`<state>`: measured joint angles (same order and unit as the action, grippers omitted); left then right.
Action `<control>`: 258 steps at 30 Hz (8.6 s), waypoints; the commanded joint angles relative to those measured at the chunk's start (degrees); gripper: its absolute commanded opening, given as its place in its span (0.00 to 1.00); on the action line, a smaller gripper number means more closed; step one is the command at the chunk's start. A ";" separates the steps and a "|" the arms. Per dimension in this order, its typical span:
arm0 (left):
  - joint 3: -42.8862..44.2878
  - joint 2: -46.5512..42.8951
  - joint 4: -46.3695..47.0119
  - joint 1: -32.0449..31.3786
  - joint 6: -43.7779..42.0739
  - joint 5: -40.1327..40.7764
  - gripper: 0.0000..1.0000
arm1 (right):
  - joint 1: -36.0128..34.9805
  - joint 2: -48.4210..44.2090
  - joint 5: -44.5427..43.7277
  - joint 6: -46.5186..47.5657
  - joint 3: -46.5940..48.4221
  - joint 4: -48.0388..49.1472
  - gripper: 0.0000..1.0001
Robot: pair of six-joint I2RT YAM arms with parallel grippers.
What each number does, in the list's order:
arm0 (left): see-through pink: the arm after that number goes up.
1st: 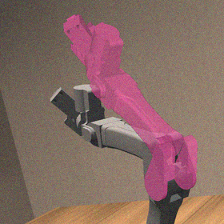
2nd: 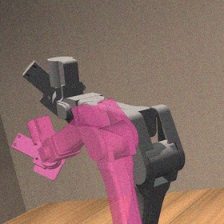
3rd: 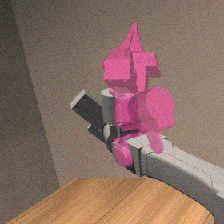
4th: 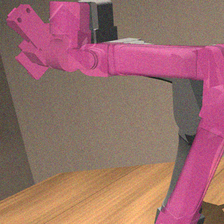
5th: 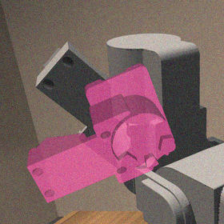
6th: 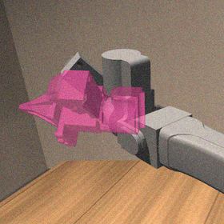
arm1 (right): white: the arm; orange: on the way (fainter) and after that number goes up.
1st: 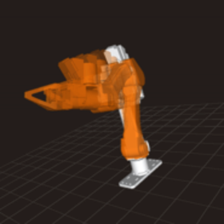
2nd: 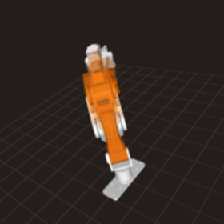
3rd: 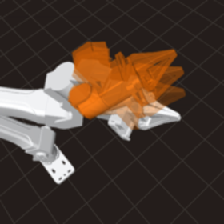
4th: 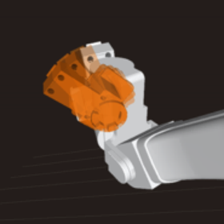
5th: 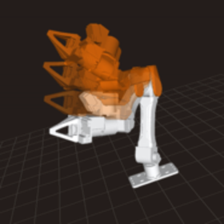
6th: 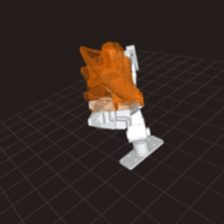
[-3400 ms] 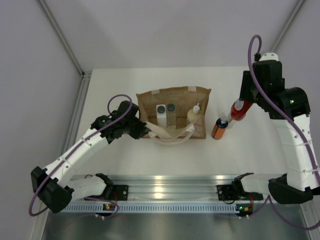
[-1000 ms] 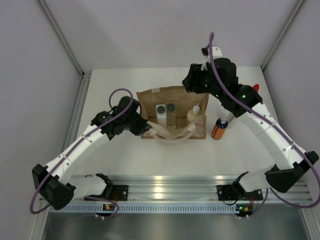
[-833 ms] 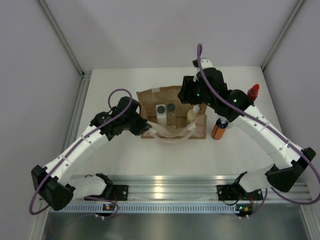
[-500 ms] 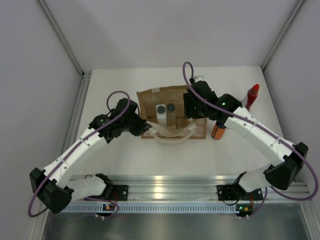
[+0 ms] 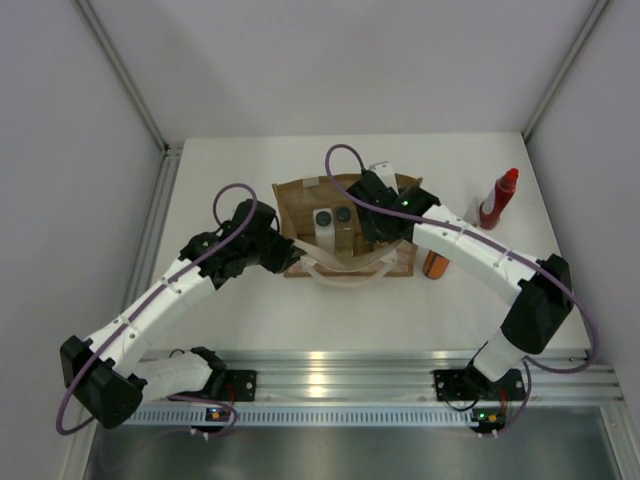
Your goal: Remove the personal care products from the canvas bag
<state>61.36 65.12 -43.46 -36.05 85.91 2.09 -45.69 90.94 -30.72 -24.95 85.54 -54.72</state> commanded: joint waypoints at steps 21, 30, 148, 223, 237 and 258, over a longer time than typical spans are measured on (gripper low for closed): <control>-2.83 1.85 4.53 -0.24 1.10 -1.30 0.00 | 8.07 9.34 0.22 2.71 6.84 4.88 0.53; -2.74 2.73 4.61 -0.16 0.84 -1.65 0.00 | 9.57 11.10 2.77 3.68 3.67 9.10 0.51; -0.37 -0.88 4.44 1.51 -3.91 -4.55 0.00 | 60.02 -26.34 20.35 17.30 -29.45 53.31 0.00; -1.86 1.24 4.44 1.69 -4.96 -5.16 0.00 | 3.68 9.79 18.50 6.41 6.92 15.87 0.64; -2.21 0.53 4.35 1.69 -4.43 -5.16 0.00 | 3.68 12.50 18.50 7.37 5.26 17.45 0.61; -1.07 0.62 4.35 1.69 -5.93 -4.90 0.00 | 5.44 16.39 18.24 9.92 4.12 25.35 0.30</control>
<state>59.77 66.50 -40.21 -34.52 80.82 -2.52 -41.34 107.98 -11.88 -15.97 90.72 -35.03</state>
